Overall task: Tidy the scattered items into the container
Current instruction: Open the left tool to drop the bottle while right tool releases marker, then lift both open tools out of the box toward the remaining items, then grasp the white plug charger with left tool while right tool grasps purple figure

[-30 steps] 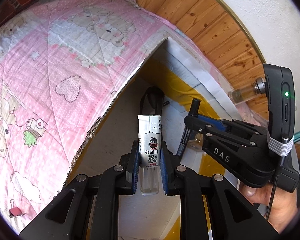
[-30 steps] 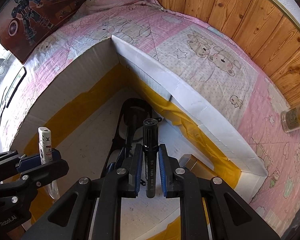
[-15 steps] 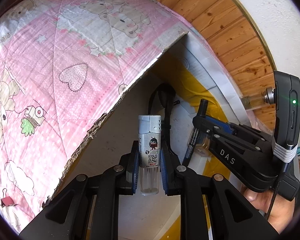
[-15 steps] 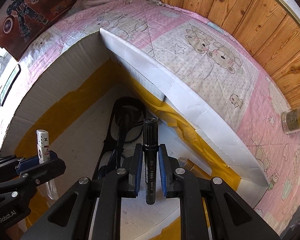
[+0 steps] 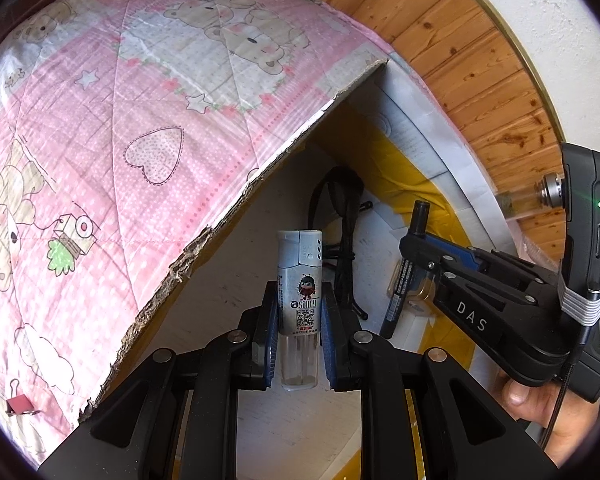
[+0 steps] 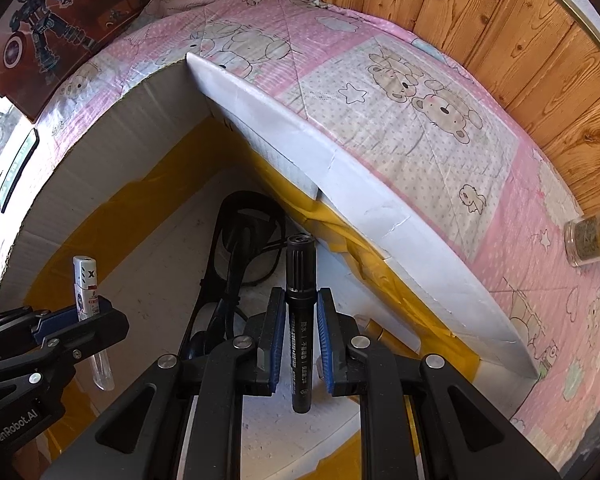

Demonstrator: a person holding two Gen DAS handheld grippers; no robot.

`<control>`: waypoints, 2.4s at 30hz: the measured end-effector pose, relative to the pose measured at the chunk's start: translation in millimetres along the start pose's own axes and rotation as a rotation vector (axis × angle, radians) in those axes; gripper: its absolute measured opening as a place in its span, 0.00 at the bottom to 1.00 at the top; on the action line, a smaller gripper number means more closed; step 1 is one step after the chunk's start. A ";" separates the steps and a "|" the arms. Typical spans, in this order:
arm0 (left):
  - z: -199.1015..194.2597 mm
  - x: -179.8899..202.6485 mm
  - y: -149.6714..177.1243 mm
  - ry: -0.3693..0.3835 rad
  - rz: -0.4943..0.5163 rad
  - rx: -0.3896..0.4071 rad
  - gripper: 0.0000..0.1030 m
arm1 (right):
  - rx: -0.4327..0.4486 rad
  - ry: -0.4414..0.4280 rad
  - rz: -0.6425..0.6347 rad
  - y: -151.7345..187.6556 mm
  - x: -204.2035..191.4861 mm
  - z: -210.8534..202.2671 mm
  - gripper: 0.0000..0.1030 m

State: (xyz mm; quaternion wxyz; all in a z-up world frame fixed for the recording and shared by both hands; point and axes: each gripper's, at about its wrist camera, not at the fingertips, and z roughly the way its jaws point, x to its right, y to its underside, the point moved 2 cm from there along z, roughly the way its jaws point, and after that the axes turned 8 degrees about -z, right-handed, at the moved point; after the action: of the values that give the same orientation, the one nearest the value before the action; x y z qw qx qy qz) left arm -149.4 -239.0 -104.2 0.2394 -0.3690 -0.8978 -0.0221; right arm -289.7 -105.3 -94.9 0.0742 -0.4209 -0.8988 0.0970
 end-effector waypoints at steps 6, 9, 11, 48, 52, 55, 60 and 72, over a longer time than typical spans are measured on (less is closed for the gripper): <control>0.6 -2.3 -1.3 -0.005 -0.006 -0.002 0.34 | -0.010 0.002 0.002 1.2 0.8 -0.9 0.17; 2.1 -3.6 -0.2 -0.015 -0.002 -0.006 0.38 | -0.010 0.007 0.012 2.5 2.8 -2.0 0.20; 2.1 -4.9 0.1 -0.009 -0.004 -0.014 0.38 | -0.005 0.012 0.021 3.5 4.5 -3.4 0.23; -106.0 69.2 103.1 0.151 0.311 0.190 0.41 | 0.541 -0.189 0.124 110.6 1.2 -162.4 0.25; -110.5 92.1 141.0 0.210 0.429 0.168 0.41 | 0.616 -0.190 0.143 154.2 10.6 -178.6 0.25; -104.4 111.3 169.2 0.208 0.535 0.148 0.41 | 0.650 -0.171 0.165 189.0 16.4 -184.0 0.25; -77.7 133.9 208.9 0.194 0.647 0.058 0.41 | 0.637 -0.149 0.254 242.4 37.5 -173.6 0.25; 16.2 138.2 229.6 0.070 0.669 -0.076 0.45 | 0.404 -0.064 0.435 314.4 93.7 -98.0 0.38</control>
State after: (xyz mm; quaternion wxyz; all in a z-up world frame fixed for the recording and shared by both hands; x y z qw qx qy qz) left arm -86.3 21.4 -88.3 0.2504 -0.6509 -0.7166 0.0114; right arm -94.7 174.9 -69.4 0.1056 -0.5772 -0.7518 0.3009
